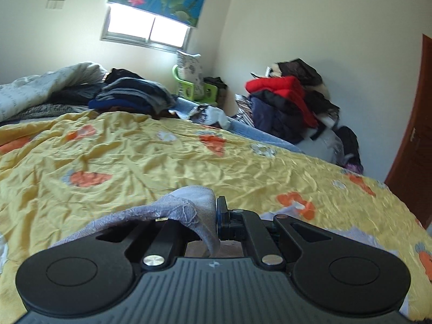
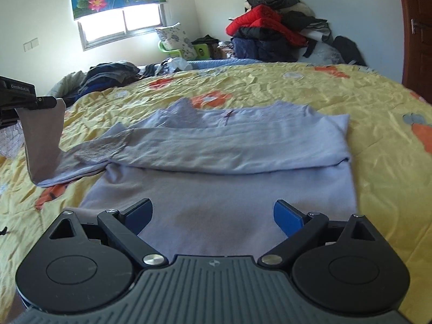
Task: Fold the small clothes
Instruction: 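Lift and carry the sleeve with the left gripper across the chest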
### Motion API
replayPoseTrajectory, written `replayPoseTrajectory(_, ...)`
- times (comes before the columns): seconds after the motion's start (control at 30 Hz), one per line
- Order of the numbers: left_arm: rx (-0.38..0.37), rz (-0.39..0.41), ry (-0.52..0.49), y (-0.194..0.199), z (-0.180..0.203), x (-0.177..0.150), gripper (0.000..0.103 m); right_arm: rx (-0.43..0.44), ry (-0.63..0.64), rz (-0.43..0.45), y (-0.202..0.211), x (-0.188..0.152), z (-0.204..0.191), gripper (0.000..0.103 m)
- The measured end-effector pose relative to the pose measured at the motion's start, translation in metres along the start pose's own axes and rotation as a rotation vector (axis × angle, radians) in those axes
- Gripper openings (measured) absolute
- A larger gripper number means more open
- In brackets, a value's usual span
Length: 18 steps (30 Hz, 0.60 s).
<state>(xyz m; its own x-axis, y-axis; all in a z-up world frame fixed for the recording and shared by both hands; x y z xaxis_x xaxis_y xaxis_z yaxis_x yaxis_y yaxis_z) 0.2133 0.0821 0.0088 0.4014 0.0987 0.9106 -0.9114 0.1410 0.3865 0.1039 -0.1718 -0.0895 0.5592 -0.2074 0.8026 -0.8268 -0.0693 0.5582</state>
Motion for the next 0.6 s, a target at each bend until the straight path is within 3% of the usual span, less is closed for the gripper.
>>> replayPoseTrajectory(0.27,-0.042,-0.057,-0.085,-0.018,0.049,-0.007,0.004,-0.042,0.011,0.012,0.004,0.002,0.015,0.095)
replayPoseTrajectory(0.6,-0.053,-0.091,-0.15,-0.027,0.075,-0.019,0.004,-0.079,0.025,0.017,0.011,-0.003,0.031,0.095)
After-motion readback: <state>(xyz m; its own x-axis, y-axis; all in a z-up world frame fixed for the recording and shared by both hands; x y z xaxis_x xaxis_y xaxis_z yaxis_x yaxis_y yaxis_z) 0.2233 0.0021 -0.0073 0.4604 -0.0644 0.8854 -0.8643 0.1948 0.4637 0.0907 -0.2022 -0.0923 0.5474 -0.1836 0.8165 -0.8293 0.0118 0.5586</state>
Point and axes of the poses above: each gripper's, at about its wrist camera, not at the fingertips, and y roughly against the way its jaws point, z to its right, x to its top, the point moved 8 cm from there along -y, roughly the way its jaws point, and after that the axes turned 5 degrees about -y, right-handed, at the moved point
